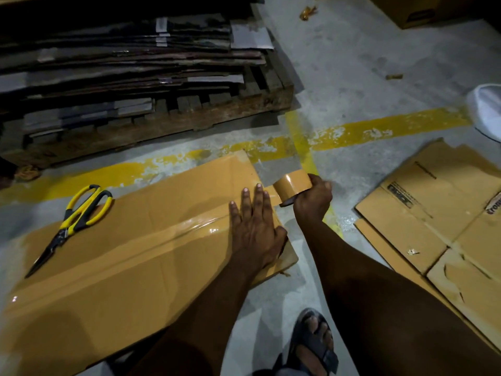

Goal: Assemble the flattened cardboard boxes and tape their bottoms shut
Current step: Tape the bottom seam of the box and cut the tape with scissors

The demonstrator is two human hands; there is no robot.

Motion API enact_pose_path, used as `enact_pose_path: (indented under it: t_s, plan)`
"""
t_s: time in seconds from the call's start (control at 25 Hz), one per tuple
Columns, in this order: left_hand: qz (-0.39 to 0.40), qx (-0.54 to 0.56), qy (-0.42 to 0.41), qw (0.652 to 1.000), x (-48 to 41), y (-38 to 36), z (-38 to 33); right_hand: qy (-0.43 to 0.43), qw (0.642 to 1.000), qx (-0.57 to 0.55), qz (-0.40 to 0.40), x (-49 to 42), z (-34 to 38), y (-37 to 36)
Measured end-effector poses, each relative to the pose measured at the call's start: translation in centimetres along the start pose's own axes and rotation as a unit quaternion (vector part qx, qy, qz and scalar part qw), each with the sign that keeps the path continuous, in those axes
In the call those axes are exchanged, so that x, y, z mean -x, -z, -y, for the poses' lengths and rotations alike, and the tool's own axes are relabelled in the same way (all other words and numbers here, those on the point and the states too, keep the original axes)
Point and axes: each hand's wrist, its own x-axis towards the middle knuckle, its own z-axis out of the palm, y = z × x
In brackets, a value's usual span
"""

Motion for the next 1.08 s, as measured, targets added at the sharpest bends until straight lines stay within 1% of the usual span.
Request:
enact_pose_path:
  t_s: [0.08,0.16,0.24,0.28,0.32,0.36,0.48,0.56,0.64,0.72,0.8,0.84,0.88,1.0,1.08]
  plan:
    - [-0.002,0.003,0.0,1.0,-0.7,0.0,-0.8,0.008,1.0,0.017,0.01,-0.2,-0.5,-0.5]
    - [-0.005,-0.001,0.004,1.0,-0.7,-0.4,-0.8,0.012,0.998,0.031,0.044,0.0,-0.9,-0.6]
    - [-0.007,-0.003,-0.002,1.0,-0.5,-0.4,-0.4,-0.001,0.994,0.105,0.044,0.3,-0.6,-0.3]
    - [-0.006,-0.002,-0.009,1.0,-0.4,-0.3,-0.2,0.012,0.988,0.151,0.032,0.5,-0.3,0.0]
    - [-0.001,-0.001,-0.015,1.0,-0.3,-0.1,0.1,0.05,0.981,0.187,0.025,0.7,0.3,0.2]
    - [0.005,0.0,-0.02,1.0,-0.2,0.1,0.5,0.105,0.972,0.211,0.025,1.0,1.0,0.3]
    - [0.003,0.004,-0.005,1.0,1.7,0.1,3.7,0.255,0.927,0.27,0.058,2.5,2.8,-0.4]
    - [-0.004,-0.001,0.023,1.0,4.3,-0.2,7.7,0.323,0.888,0.309,0.103,4.4,4.0,-1.8]
    - [-0.007,-0.008,0.047,0.999,7.7,-0.4,12.6,0.38,0.851,0.324,0.164,7.0,5.3,-4.1]
    - [-0.005,-0.02,0.075,0.997,11.6,-0.3,18.0,0.446,0.805,0.332,0.208,10.2,6.8,-6.9]
    - [0.002,-0.02,0.115,0.993,15.9,0.2,23.2,0.516,0.75,0.34,0.237,14.1,7.7,-9.7]
    - [0.004,-0.017,0.132,0.991,18.1,0.5,25.6,0.54,0.73,0.338,0.247,16.0,7.8,-10.9]
    - [0.002,-0.018,0.14,0.99,20.1,0.7,27.5,0.553,0.72,0.334,0.254,17.6,7.7,-11.9]
    - [-0.008,-0.019,0.159,0.987,25.3,1.0,31.9,0.572,0.706,0.303,0.286,22.1,8.7,-15.3]
    - [-0.007,-0.005,0.194,0.981,27.4,1.0,33.6,0.586,0.692,0.302,0.295,25.1,10.7,-17.6]
